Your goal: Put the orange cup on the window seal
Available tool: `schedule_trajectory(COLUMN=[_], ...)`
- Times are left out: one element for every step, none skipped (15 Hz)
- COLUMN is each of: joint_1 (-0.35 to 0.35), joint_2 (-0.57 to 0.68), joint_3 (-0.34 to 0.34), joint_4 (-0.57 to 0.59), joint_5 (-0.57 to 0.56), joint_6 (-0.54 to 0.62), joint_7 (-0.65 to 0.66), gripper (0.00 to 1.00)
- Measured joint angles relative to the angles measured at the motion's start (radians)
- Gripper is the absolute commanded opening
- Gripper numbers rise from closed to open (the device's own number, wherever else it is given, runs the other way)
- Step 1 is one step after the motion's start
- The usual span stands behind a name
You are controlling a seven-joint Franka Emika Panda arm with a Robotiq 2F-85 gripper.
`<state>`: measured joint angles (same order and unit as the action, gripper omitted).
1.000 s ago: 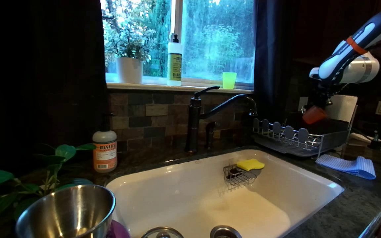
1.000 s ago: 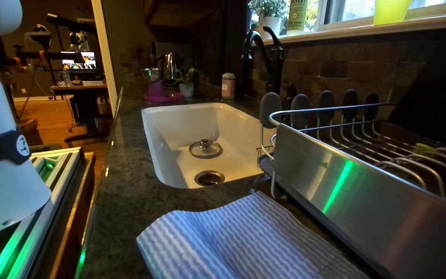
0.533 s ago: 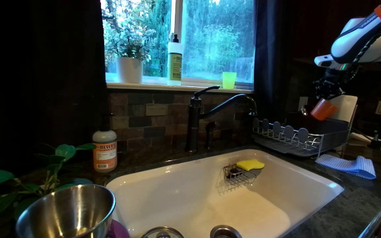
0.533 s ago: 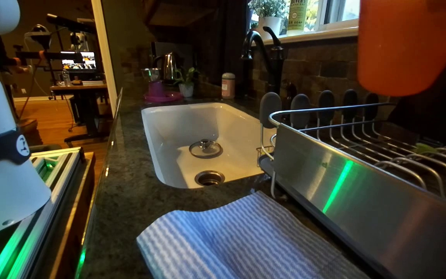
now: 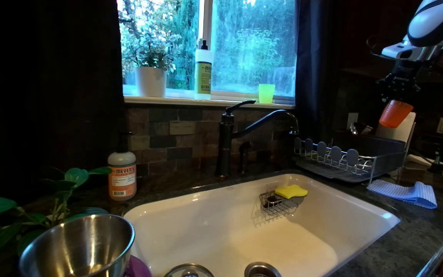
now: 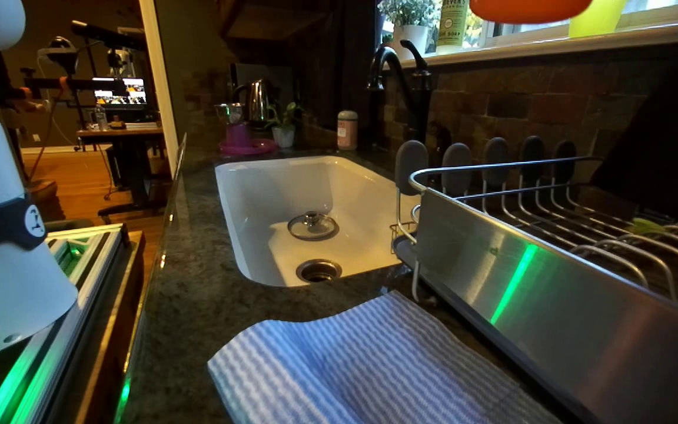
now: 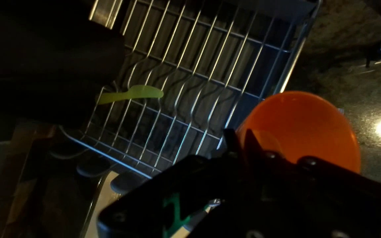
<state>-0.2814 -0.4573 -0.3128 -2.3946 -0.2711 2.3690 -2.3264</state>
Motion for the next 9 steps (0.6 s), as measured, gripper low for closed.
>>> schedule_trajectory(joint_1=[0.011, 0.017, 0.018, 0.018, 0.018, 0.023, 0.035, 0.056, 0.085], joint_2=[-0.010, -0.014, -0.014, -0.013, -0.012, -0.012, -0.012, -0.011, -0.010], joint_3=[0.000, 0.000, 0.000, -0.001, -0.001, -0.003, -0.004, -0.001, 0.009], joint_4=[0.000, 0.000, 0.000, 0.000, 0.000, 0.000, 0.001, 0.007, 0.021], joint_5=[0.000, 0.000, 0.000, 0.000, 0.000, 0.003, 0.004, 0.004, 0.004], joint_6=[-0.005, -0.006, -0.006, -0.006, -0.006, -0.003, 0.018, 0.046, 0.061], joint_7=[-0.011, -0.015, -0.018, -0.020, -0.019, -0.020, -0.035, -0.053, -0.063], gripper=[0.07, 0.07, 0.02, 0.02, 0.02, 0.02, 0.02, 0.02, 0.02])
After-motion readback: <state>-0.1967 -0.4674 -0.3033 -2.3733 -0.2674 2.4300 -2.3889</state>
